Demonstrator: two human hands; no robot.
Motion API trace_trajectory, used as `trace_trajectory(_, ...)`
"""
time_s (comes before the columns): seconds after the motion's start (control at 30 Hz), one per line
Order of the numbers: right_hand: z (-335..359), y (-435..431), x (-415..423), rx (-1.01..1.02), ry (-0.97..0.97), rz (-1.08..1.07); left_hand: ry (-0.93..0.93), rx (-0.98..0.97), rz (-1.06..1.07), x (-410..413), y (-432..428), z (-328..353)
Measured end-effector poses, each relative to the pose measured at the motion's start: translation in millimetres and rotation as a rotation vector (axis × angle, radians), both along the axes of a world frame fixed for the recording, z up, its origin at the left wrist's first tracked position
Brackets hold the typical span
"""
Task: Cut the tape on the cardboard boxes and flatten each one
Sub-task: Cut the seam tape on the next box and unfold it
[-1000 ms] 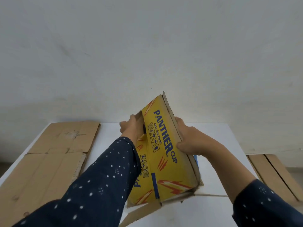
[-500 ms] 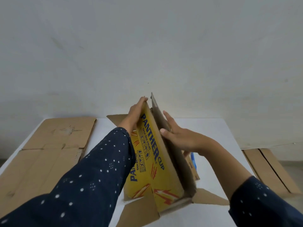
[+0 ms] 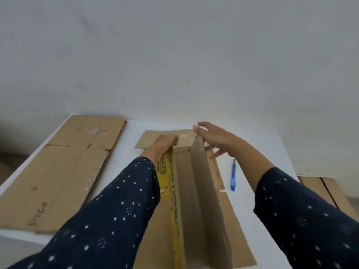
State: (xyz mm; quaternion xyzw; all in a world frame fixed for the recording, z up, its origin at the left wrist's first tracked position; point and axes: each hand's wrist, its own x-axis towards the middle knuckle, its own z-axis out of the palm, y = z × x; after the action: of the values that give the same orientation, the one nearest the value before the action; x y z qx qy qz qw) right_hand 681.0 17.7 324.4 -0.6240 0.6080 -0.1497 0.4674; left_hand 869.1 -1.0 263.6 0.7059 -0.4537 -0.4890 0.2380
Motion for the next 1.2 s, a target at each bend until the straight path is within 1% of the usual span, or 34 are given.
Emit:
trace_trajectory(0.1,-42.3,-1.6,0.2,0.018,0.182,0.128,-0.271,0.040,-0.113,-1.6,11.5,-26.4)
trace_trajectory(0.17,-75.9,0.2,1.2,0.013,0.251,0.136,-0.425,0.018,-0.170,1.2,20.7,-42.6)
trace_trajectory(0.27,-119.8,3.1,6.0,-0.072,0.390,0.212,-0.655,-0.045,-0.241,5.9,25.7,-68.2)
trace_trajectory(0.33,-144.3,0.5,11.9,-0.140,0.456,0.264,-0.850,-0.072,-0.323,6.5,29.1,-84.4)
trace_trajectory(0.4,-167.9,-6.1,19.8,-0.177,0.496,0.313,-1.098,-0.041,-0.449,4.6,31.0,-99.4)
trace_trajectory(0.43,-179.3,-10.4,23.9,-0.185,0.519,0.336,-1.188,-0.026,-0.503,3.0,30.3,-109.0)
trace_trajectory(0.47,-191.4,-15.4,28.1,-0.191,0.543,0.355,-1.234,-0.024,-0.533,1.4,27.8,-120.7)
trace_trajectory(0.53,-214.7,-23.8,35.3,-0.214,0.575,0.362,-1.211,-0.048,-0.536,-0.7,19.4,-146.1)
trace_trajectory(0.57,-226.0,-26.9,38.4,-0.234,0.578,0.346,-1.146,-0.068,-0.518,-1.2,14.9,-158.8)
trace_trajectory(0.67,-255.5,-26.0,46.2,-0.310,0.578,0.258,-0.862,-0.158,-0.415,-1.1,7.2,-190.7)
trace_trajectory(0.7,-263.2,-23.4,48.4,-0.338,0.581,0.230,-0.812,-0.200,-0.382,-0.6,6.1,-200.8)
trace_trajectory(0.73,-269.0,-20.5,50.2,-0.364,0.587,0.206,-0.799,-0.247,-0.351,0.1,5.5,-209.5)
trace_trajectory(0.8,-276.2,-16.0,52.3,-0.402,0.608,0.174,-0.835,-0.326,-0.301,1.2,6.4,-223.2)
trace_trajectory(0.87,-279.7,-14.6,52.2,-0.416,0.619,0.157,-0.861,-0.370,-0.273,0.9,7.2,-230.3)
trace_trajectory(1.2,-281.5,-18.4,54.3,-0.394,0.640,0.166,-0.876,-0.396,-0.266,1.5,5.8,-235.5)
